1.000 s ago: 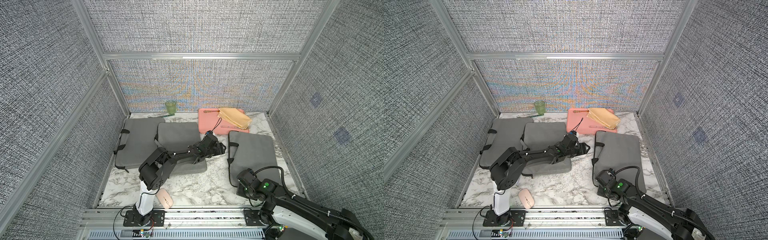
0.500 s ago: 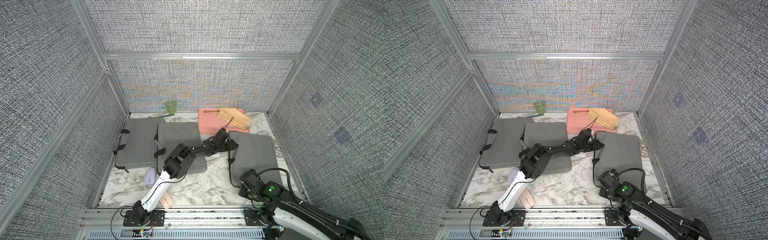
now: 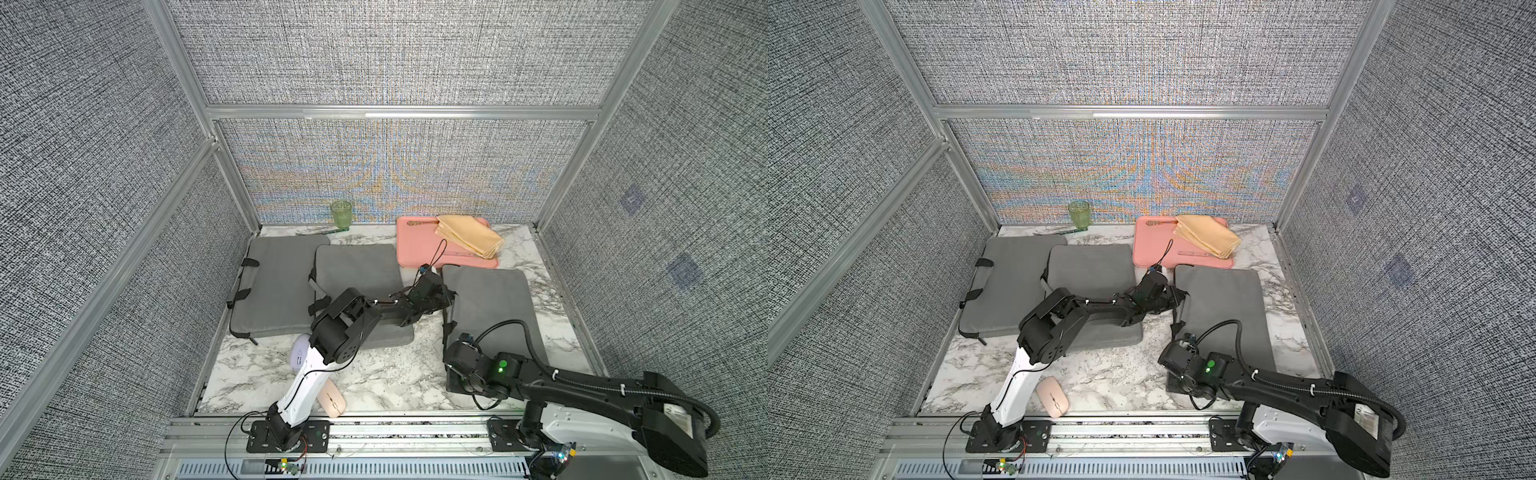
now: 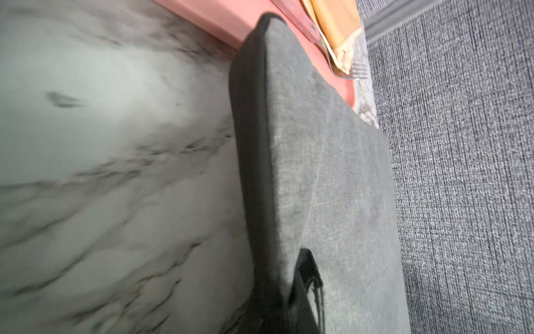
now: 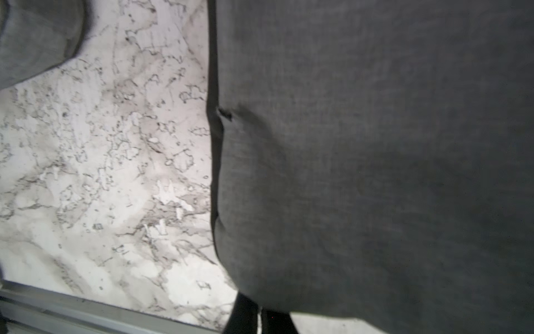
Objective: Put the mouse into the laptop bag
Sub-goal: Unzip the zipper on the zippered laptop bag.
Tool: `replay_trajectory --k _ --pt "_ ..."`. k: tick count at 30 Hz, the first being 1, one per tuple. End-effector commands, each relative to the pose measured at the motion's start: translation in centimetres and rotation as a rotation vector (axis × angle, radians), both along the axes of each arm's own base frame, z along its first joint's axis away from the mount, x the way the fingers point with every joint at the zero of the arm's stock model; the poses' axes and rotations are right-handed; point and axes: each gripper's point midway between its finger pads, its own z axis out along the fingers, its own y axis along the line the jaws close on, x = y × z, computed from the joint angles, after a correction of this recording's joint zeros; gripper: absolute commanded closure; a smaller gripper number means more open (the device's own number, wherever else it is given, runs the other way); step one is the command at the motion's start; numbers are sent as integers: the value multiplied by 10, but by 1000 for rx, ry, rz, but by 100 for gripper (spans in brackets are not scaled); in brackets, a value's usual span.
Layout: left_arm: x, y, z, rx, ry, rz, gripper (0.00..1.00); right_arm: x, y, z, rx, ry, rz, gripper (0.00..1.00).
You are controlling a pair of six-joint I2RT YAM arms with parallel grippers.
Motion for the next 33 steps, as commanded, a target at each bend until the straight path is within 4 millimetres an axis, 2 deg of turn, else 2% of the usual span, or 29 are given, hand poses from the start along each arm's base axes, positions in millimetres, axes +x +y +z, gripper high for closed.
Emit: replay_trajectory --k 1,6,10,12,15,17,19,21,24,27,30,33 --pt "-7 12 13 -41 -53 105 100 28 1 16 3 -112 -80 100" --pt "-45 33 19 -28 -86 202 100 22 -52 19 -16 -114 -186 100" --pt "-64 53 30 -25 -107 291 100 8 -95 21 -10 -142 -258 100" --pt "-74 63 39 -34 -117 333 100 -3 -123 22 -50 -127 -312 100" --pt "-84 74 43 -1 -119 384 100 -8 -145 29 -65 -147 -355 100" --pt "-87 83 38 24 -107 428 100 -7 -153 30 -86 -144 -378 100" --pt "-88 92 28 25 -73 475 100 -2 -153 26 -100 -124 -369 100" --pt "-88 98 19 14 -70 500 100 6 -152 21 -101 -94 -377 100" --pt "-90 111 16 7 -74 542 100 23 -158 25 -113 -98 -415 100" --pt "-93 117 22 1 -90 554 100 42 -171 47 -101 -141 -494 100" --pt "-99 121 36 -14 -120 567 100 64 -159 71 7 -206 -478 100" --pt "-108 127 52 -20 -167 593 100 74 -155 79 5 -195 -454 100"
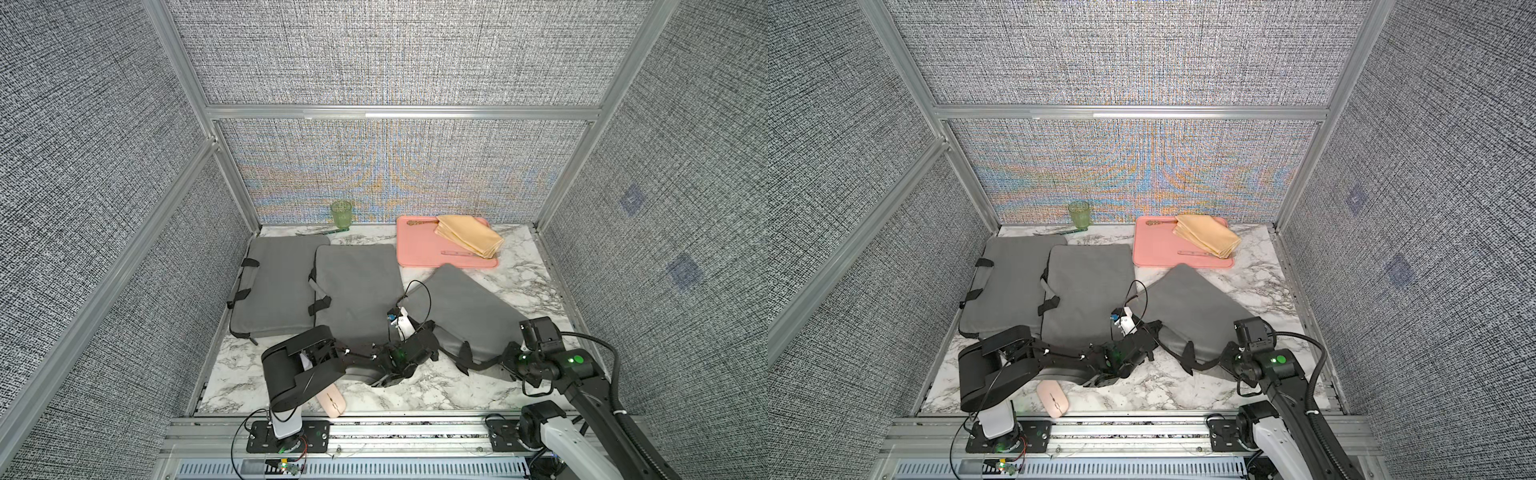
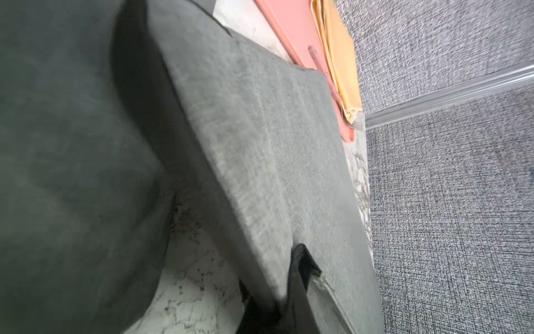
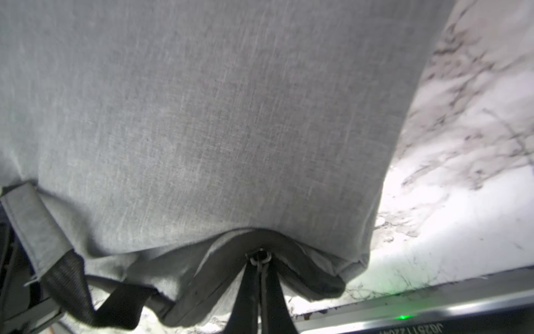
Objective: Put the mouse into the laptop bag
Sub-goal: Unzip the zipper on the zippered laptop bag.
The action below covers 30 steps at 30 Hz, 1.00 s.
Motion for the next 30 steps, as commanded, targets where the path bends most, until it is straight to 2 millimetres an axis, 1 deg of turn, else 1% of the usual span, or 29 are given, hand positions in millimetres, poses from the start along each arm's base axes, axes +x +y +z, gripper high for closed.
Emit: replay_trajectory --k 1,3,5,6,7,8,9,10,11,12,14,15,17,19,21,22,23,25,26,27,28,30 --pt "7 33 16 74 -106 169 100 45 -7 25 -68 -174 10 100" --pt "-3 30 17 75 -106 164 100 49 -11 25 -95 -183 5 100" --pt "-11 19 11 70 -91 127 100 53 -16 26 -124 -210 8 100" --pt "-16 12 8 64 -81 105 100 51 -23 27 -152 -208 -9 100" --pt "-19 7 4 56 -69 91 94 50 -28 29 -171 -209 -24 100" --pt "-22 3 -1 49 -53 79 77 47 -30 31 -174 -207 -27 100" --pt "-25 0 -8 37 -30 65 56 43 -30 34 -166 -206 -29 100" --pt "-27 -2 -12 25 -14 51 41 39 -29 34 -154 -205 -28 100" --pt "-30 -5 -16 6 8 32 28 33 -26 30 -136 -188 -23 100" --pt "-35 -10 -19 -14 38 2 23 27 -24 29 -114 -194 -25 100" --pt "-48 -18 -28 -39 112 -59 22 15 -17 17 -69 -164 -14 100" --pt "-56 -21 -34 -47 159 -82 22 10 -13 10 -39 -153 -2 100" --pt "-68 -25 -41 -59 212 -111 19 1 -7 -2 -1 -127 5 100" --pt "-74 -30 -45 -67 245 -137 17 -7 -1 -13 34 -99 16 100" --pt "-73 -37 -42 -66 229 -154 17 -16 4 -22 66 -67 27 100" --pt "-72 -39 -44 -58 225 -152 17 -19 6 -25 81 -57 34 100" --pt "-69 -41 -45 -56 210 -151 19 -23 9 -28 97 -46 41 100" --pt "-61 -49 -42 -81 159 -155 35 -30 13 -32 118 -20 55 100" --pt "-56 -54 -39 -98 128 -159 46 -33 16 -35 134 -11 62 100" --pt "-51 -57 -37 -108 108 -159 64 -35 19 -38 153 -3 71 100" --pt "-45 -59 -38 -114 110 -151 77 -36 22 -39 169 5 81 100" --pt "-30 -63 -36 -106 115 -138 98 -40 28 -42 191 30 104 100"
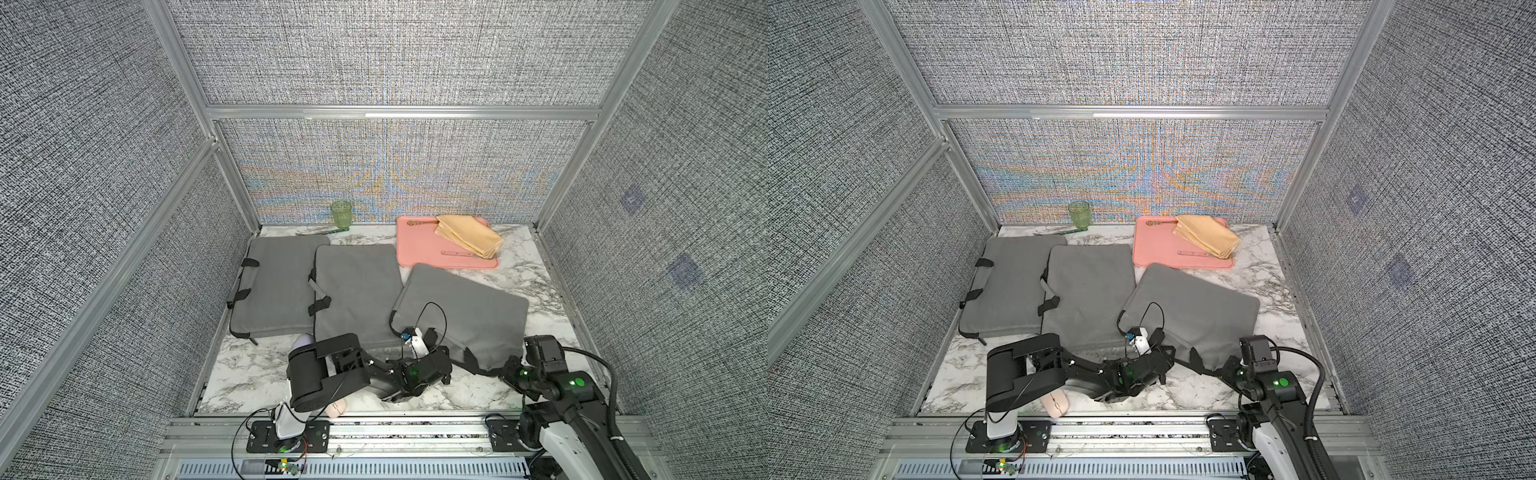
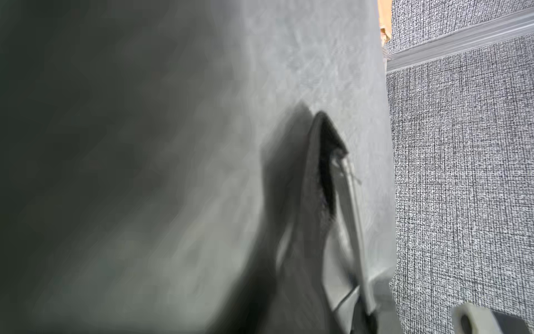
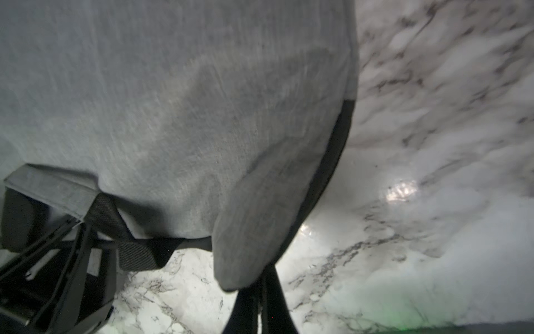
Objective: Put the mouse into the laptop bag
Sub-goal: Unzip the zipper on the zippered laptop bag.
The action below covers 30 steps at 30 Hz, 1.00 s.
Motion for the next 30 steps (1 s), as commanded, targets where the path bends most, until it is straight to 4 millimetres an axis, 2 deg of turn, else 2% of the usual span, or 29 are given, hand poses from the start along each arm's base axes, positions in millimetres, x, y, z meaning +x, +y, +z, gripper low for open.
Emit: replay_trajectory --k 1,2,4,7,8,10,17,18,24,26,27,30 --pt "24 -13 19 -41 -39 10 100 -11 22 -1 109 54 73 100" --pt "32 -12 9 -19 -29 20 100 -12 23 -1 105 65 86 100" --pt "45 -13 14 -43 -26 34 100 -16 21 -2 85 90 103 100" --pt "59 -11 31 -48 -66 61 100 -18 20 -3 72 114 116 100" --pt "61 -11 47 -57 -87 69 100 -18 21 -3 74 117 121 100" --pt "63 -15 59 -56 -98 60 100 -16 25 -3 90 117 131 100" --pt "59 -52 81 -148 -80 -22 100 1 46 -4 145 104 169 100" --pt "56 -57 69 -136 -65 -35 100 5 50 -3 156 95 173 100" --pt "26 -77 63 -144 -65 -85 100 36 61 10 166 11 163 100" --pt "18 -79 64 -142 -75 -102 100 42 64 5 167 20 158 100" --pt "16 -78 66 -138 -81 -101 93 42 63 2 153 35 154 100" --pt "19 -59 63 -92 -105 -51 87 37 54 -6 102 74 139 100"
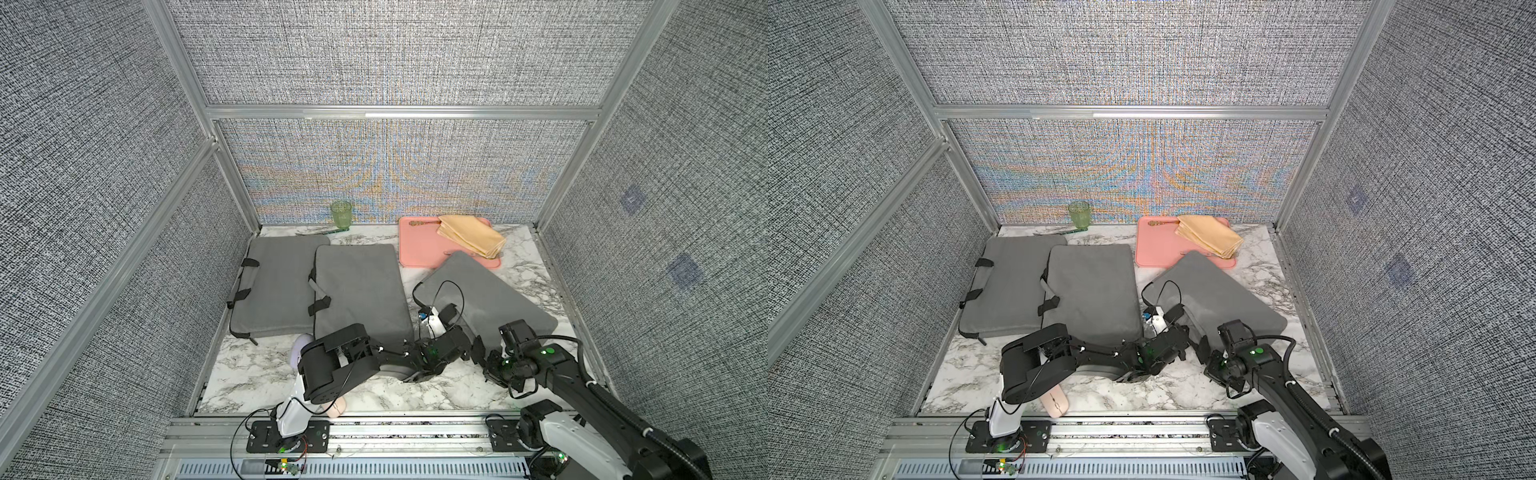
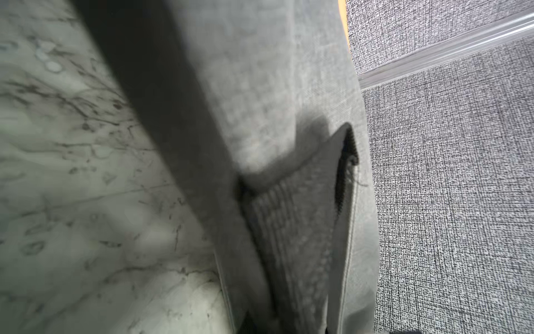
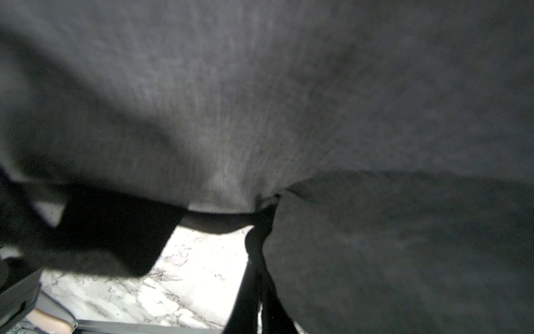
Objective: Put the mouse into the laptop bag
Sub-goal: Unzip the zipper on the zippered laptop bag.
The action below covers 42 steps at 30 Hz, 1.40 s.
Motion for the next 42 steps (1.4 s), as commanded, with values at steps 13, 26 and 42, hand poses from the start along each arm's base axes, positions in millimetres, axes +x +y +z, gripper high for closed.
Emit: replay_trajectory --k 13,26,42 --pt "45 41 32 -104 -39 74 100 -21 -22 26 -95 -50 58 100" --pt "13 61 52 -164 -58 81 100 9 -57 27 -273 -64 -116 100" --pt "-14 65 23 28 2 -38 1 50 -107 27 -252 -88 -379 100"
